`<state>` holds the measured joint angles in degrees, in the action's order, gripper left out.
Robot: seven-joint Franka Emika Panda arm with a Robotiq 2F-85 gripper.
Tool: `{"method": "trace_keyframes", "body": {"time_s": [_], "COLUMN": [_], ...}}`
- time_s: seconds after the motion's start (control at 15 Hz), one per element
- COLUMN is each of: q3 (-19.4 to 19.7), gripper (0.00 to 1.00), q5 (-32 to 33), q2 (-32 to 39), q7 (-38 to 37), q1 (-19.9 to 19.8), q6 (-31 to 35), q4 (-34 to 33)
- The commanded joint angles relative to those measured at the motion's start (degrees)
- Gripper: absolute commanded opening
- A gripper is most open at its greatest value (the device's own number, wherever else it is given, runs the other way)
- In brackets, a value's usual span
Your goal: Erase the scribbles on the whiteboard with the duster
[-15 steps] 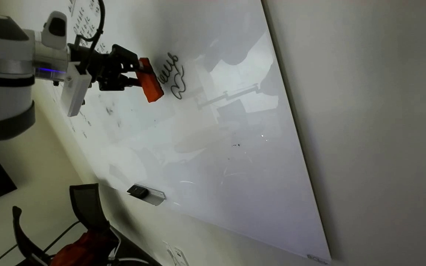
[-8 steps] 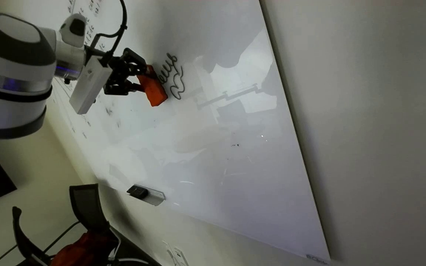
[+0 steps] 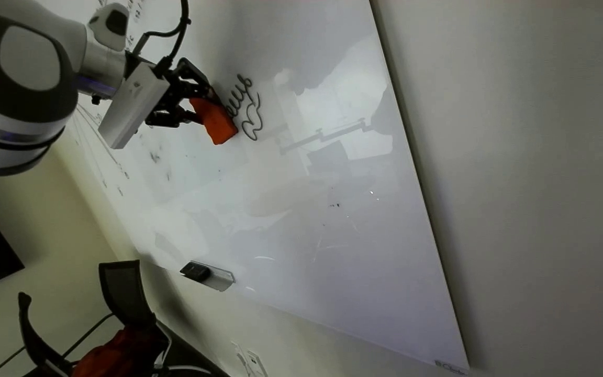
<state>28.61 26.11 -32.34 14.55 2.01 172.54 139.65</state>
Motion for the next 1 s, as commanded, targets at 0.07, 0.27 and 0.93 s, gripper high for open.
{"method": "trace_keyframes", "body": {"time_s": [0.07,0.27,0.93], "q3": [-0.34,-0.47,-0.98], "gripper": [0.30,0.30,0.30], "q5": [-7.64,-9.47,-10.87], "q2": [-0.44,-2.34,-0.49], "q7": [7.20,8.19,6.82], "q1": [-2.14,-5.45,-12.72], "q6": [1.67,1.30,2.63], "q4": [-0.68,-0.40,0.21]}}
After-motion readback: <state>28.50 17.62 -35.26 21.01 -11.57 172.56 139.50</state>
